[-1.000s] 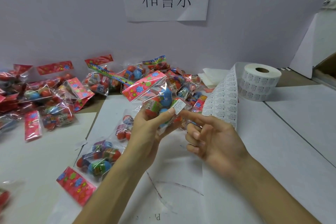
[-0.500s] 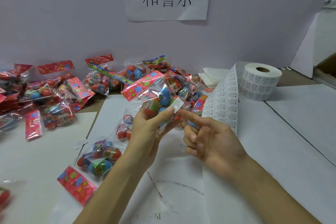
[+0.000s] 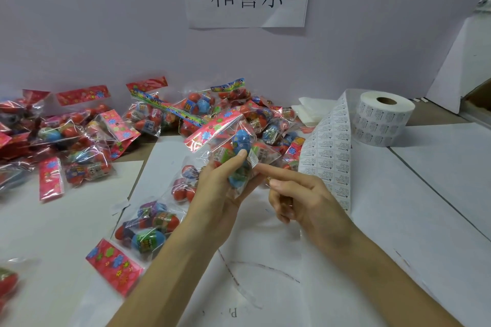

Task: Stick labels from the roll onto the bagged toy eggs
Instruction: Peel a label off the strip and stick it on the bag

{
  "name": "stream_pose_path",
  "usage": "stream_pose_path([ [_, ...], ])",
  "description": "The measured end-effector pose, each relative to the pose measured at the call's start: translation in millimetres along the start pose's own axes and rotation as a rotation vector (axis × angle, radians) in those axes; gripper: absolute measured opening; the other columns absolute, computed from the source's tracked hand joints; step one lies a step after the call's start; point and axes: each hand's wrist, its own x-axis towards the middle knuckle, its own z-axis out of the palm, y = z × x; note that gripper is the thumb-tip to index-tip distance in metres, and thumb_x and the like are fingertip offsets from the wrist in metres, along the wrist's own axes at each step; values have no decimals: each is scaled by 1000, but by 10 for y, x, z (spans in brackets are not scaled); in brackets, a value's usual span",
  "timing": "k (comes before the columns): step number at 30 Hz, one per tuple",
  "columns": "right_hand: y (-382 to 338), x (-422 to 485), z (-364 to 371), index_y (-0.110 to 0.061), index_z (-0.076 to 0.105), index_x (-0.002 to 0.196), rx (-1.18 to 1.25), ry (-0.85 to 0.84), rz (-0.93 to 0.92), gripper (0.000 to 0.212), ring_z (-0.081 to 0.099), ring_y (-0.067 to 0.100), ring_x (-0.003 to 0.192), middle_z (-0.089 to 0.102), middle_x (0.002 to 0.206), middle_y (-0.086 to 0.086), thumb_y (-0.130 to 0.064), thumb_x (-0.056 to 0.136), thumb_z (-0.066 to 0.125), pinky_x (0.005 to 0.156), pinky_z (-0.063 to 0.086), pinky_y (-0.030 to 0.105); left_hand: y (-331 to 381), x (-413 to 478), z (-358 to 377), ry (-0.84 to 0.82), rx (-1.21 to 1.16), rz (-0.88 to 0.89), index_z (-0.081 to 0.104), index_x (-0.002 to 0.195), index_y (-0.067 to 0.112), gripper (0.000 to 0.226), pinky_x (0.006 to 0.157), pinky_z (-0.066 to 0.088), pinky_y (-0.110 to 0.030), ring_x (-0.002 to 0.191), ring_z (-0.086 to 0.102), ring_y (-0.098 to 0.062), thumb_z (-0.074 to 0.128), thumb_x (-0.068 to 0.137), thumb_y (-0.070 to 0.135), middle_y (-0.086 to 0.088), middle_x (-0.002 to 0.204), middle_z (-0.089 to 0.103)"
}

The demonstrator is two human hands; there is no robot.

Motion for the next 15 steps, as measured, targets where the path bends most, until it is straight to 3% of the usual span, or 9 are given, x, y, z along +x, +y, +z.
stream_pose_path([
  [5,14,-38,24,-32,78,114,-280,97,-198,33,44,8,56,51,57,-4,-19,88,61,54,38,17,-7,-20,13,14,4,-8,52,140,0,79,65,61,-26,86,76,-20,76,69,25,-17,116,71],
  [9,2,-86,53,-29,82,104,-385,58,-271,30,49,8,57,59,59,-10,-16,87,62,57,41,20,-6,-1,-32,12,-17,-29,58,138,3,53,75,63,-33,101,75,-25,69,90,21,-13,115,77],
  [13,-15,-37,41,-22,77,117,14,-39,-68,37,40,15,55,53,60,3,-22,83,62,53,37,23,24,-16,-36,-6,-47,20,52,142,-4,68,78,64,-33,92,75,-22,71,83,23,-12,100,76],
  [15,-28,-4,30,-20,75,120,218,-64,57,41,38,13,53,50,61,5,-24,83,58,51,36,23,20,-27,-21,-35,-52,45,51,143,-5,71,86,63,-34,100,74,-24,73,81,24,-16,112,74],
])
